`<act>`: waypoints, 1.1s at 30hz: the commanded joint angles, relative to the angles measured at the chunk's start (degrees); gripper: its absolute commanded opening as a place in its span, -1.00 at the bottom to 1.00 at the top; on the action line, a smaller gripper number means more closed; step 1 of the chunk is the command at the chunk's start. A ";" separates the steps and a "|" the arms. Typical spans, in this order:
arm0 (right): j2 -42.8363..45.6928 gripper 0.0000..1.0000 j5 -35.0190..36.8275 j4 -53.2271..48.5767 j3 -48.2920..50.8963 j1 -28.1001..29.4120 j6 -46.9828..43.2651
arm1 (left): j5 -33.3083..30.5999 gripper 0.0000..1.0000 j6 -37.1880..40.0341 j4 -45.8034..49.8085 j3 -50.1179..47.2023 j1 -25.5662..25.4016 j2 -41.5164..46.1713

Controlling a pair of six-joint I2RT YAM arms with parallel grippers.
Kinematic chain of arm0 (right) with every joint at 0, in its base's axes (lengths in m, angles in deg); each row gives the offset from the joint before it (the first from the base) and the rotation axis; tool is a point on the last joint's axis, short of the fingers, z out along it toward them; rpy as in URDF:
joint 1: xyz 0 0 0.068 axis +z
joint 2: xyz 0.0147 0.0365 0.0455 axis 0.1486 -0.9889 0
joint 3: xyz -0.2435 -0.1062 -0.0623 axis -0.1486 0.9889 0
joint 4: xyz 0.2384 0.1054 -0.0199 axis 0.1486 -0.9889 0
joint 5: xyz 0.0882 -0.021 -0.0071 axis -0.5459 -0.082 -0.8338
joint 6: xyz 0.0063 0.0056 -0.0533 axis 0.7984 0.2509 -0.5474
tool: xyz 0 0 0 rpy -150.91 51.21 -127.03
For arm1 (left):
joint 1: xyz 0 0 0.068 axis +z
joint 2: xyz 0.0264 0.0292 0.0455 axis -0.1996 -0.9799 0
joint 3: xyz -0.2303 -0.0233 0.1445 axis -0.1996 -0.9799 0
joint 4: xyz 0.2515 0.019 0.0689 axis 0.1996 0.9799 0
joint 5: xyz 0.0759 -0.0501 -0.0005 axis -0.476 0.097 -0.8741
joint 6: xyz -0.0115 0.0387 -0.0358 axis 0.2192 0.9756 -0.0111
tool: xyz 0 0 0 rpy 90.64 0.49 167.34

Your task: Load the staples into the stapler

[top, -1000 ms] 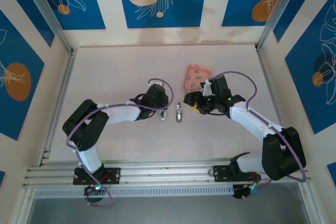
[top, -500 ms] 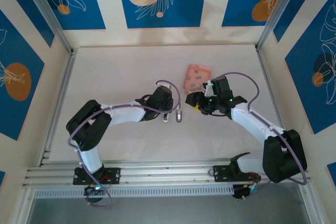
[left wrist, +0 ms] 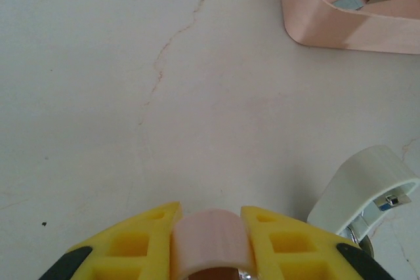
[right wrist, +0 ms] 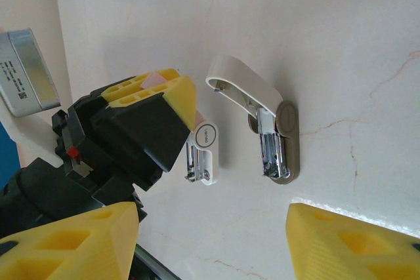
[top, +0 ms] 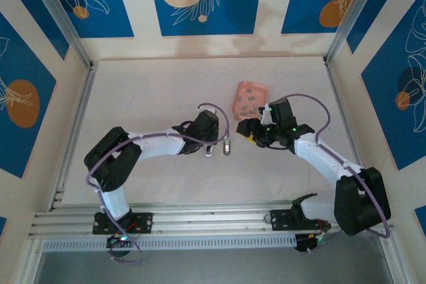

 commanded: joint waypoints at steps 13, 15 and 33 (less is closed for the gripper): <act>1.11 0.22 0.24 -0.24 0.25 -0.43 0.77 | -0.79 -0.63 -0.25 0.82 0.67 -0.98 -0.36; 1.26 0.22 0.38 -0.20 0.33 -0.44 0.73 | -1.14 -0.60 -0.50 0.64 0.66 -1.06 -0.53; 1.37 0.22 0.45 -0.16 0.71 -0.44 0.88 | -4.38 -0.42 -2.00 -0.11 1.58 -1.65 -3.29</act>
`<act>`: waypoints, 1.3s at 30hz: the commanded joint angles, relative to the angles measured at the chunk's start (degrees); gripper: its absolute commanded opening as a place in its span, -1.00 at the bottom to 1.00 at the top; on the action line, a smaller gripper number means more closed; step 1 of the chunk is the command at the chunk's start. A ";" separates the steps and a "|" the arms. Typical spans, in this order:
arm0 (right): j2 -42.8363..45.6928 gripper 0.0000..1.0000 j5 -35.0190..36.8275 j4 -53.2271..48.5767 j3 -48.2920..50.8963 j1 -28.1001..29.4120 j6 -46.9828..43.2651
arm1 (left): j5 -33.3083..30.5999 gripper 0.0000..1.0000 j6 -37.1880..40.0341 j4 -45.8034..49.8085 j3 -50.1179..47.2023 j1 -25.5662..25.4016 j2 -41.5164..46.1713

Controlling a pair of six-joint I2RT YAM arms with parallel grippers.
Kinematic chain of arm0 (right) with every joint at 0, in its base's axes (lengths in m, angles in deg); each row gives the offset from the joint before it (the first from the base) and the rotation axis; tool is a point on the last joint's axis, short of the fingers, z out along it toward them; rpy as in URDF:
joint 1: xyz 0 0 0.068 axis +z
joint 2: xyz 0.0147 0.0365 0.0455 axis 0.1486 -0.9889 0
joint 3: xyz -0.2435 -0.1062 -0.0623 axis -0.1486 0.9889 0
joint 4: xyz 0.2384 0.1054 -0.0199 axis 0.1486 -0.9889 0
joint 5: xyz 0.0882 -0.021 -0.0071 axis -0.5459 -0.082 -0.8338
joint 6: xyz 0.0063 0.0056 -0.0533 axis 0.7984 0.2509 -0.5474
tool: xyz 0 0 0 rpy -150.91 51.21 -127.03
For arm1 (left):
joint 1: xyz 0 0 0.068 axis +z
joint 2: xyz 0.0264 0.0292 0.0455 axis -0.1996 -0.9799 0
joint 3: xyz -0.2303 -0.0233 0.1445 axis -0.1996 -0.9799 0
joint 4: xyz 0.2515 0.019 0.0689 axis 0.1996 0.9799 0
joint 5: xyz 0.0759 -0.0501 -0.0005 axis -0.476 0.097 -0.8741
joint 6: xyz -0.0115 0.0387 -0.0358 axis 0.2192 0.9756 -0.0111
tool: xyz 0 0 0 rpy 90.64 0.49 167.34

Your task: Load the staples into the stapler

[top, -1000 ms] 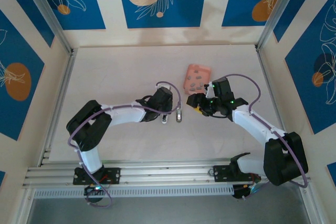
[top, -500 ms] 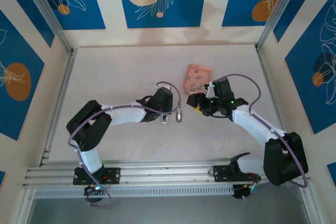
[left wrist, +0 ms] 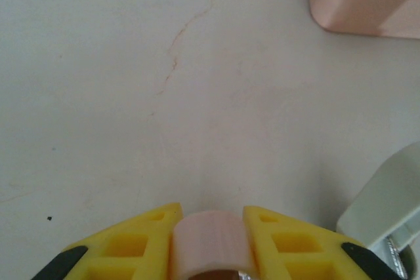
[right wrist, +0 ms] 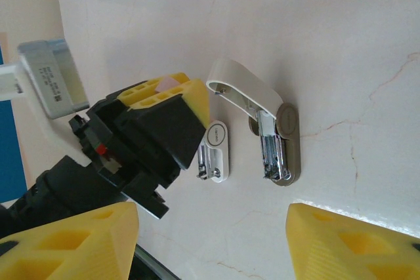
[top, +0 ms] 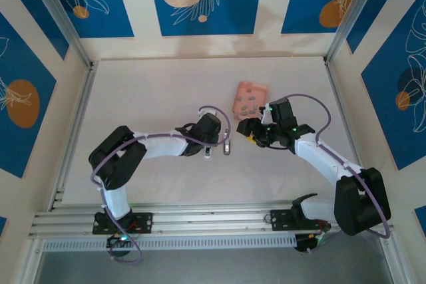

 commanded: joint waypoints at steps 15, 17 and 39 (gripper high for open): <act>1.87 0.22 0.32 -1.52 0.30 -0.60 -0.22 | 3.49 0.07 -4.06 4.26 1.21 -0.12 5.34; 2.11 0.22 0.32 -1.71 0.40 -0.79 -0.43 | 6.84 0.09 -4.99 5.62 0.23 0.58 7.77; 4.13 0.23 0.30 -1.78 1.97 -1.12 -0.26 | 38.53 -0.10 -5.94 12.46 -3.35 8.50 3.91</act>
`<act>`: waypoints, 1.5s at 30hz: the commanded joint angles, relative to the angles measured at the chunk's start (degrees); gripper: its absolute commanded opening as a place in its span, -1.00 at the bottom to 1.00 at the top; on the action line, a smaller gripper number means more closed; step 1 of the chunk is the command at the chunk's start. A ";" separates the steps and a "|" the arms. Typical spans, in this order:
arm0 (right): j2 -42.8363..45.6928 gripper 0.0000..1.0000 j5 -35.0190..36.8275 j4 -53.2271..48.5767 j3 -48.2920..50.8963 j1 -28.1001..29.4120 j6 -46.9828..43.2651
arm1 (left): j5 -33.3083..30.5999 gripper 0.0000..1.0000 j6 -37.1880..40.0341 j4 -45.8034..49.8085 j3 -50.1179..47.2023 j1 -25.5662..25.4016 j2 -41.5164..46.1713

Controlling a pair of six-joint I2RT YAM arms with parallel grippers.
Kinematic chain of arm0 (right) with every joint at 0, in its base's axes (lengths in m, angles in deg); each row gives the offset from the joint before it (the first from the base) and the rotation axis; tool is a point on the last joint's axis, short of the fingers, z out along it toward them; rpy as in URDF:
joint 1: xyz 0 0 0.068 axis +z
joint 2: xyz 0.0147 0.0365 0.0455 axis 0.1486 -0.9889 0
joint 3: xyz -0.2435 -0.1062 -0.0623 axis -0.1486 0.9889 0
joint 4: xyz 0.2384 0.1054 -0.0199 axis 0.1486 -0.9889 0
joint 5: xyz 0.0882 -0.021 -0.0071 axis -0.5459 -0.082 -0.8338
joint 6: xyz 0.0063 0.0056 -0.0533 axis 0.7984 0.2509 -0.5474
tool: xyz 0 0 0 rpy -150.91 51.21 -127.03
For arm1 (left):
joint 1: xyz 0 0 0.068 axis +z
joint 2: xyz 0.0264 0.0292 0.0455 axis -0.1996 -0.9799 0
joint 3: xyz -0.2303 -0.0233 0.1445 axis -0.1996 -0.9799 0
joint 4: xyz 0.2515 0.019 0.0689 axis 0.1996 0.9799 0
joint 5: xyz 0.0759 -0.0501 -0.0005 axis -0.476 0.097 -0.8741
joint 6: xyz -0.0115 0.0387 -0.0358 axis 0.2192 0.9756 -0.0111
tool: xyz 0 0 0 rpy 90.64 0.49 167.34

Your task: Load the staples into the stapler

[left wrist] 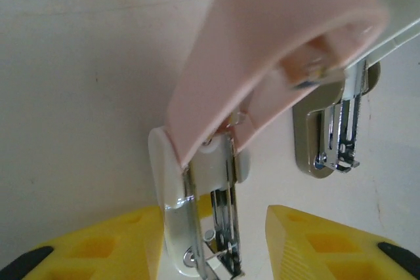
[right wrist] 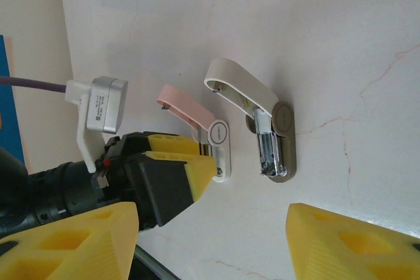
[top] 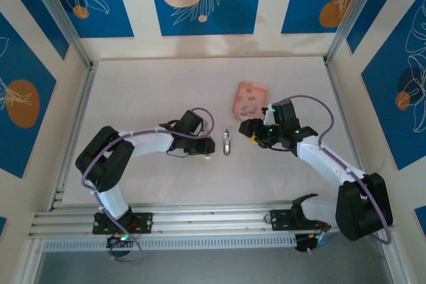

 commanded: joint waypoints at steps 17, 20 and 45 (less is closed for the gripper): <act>1.05 0.23 0.07 -1.30 0.50 -0.36 -0.12 | 1.87 -0.08 1.50 0.70 0.23 -0.01 1.01; 0.70 0.23 0.15 -1.73 0.04 -0.62 -0.42 | 0.38 -0.06 1.51 0.13 -0.51 -0.03 3.32; -36.33 0.14 12.50 -30.83 -37.83 -12.00 -25.79 | -26.59 0.29 -0.03 -18.63 -16.42 0.55 19.93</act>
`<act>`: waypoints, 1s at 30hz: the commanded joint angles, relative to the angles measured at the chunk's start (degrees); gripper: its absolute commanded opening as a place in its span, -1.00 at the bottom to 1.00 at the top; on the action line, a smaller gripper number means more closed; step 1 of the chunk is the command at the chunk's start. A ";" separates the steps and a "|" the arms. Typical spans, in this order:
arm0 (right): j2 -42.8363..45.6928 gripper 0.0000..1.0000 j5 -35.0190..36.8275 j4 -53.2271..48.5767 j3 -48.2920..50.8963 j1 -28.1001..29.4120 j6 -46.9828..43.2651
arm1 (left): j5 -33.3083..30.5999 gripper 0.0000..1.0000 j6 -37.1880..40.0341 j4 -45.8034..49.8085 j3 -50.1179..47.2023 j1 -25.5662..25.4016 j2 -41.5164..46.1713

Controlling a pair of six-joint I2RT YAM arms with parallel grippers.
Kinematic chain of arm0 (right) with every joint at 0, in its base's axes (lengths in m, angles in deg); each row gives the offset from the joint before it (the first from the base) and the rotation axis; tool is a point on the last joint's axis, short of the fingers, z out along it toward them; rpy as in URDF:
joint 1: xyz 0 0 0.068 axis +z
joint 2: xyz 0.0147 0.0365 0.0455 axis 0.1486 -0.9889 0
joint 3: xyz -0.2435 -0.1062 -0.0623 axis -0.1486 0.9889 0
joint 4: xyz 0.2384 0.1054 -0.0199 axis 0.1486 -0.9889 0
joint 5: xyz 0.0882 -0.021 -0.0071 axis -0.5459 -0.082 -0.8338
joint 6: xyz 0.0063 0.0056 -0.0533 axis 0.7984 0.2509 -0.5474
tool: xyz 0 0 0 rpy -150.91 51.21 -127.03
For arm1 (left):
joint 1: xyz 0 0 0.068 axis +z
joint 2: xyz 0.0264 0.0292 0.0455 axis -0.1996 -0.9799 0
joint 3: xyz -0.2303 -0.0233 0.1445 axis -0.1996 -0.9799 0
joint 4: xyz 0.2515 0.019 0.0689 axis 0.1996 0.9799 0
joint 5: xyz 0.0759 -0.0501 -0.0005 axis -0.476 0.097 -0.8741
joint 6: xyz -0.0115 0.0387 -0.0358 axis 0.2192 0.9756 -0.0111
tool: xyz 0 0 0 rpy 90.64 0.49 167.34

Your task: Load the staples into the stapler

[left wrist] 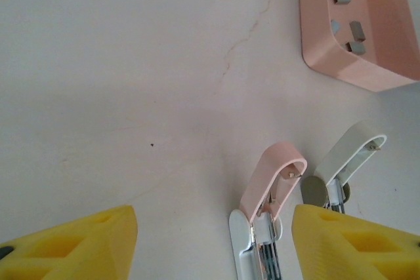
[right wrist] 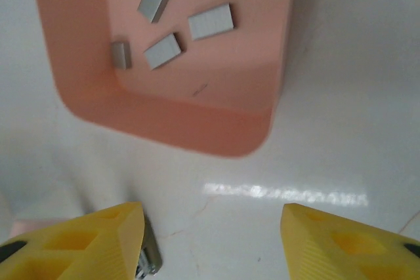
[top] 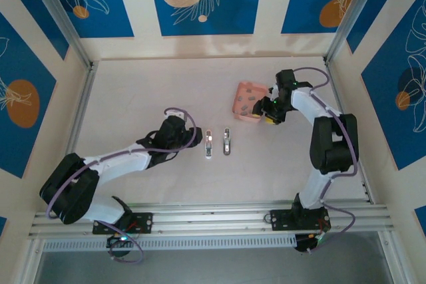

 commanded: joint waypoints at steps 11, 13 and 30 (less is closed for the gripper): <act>-11.28 0.01 3.50 -5.66 -10.49 -0.99 -6.59 | -2.41 0.29 -0.26 -3.80 -1.86 0.81 -1.44; -12.48 -0.03 3.50 -6.57 -11.32 -0.97 -7.11 | -2.17 0.29 -0.37 -3.95 -1.63 0.92 -1.90; -3.93 -0.25 10.54 -11.54 -0.04 -4.84 -9.37 | 1.72 0.30 1.13 -4.12 0.75 1.75 -4.32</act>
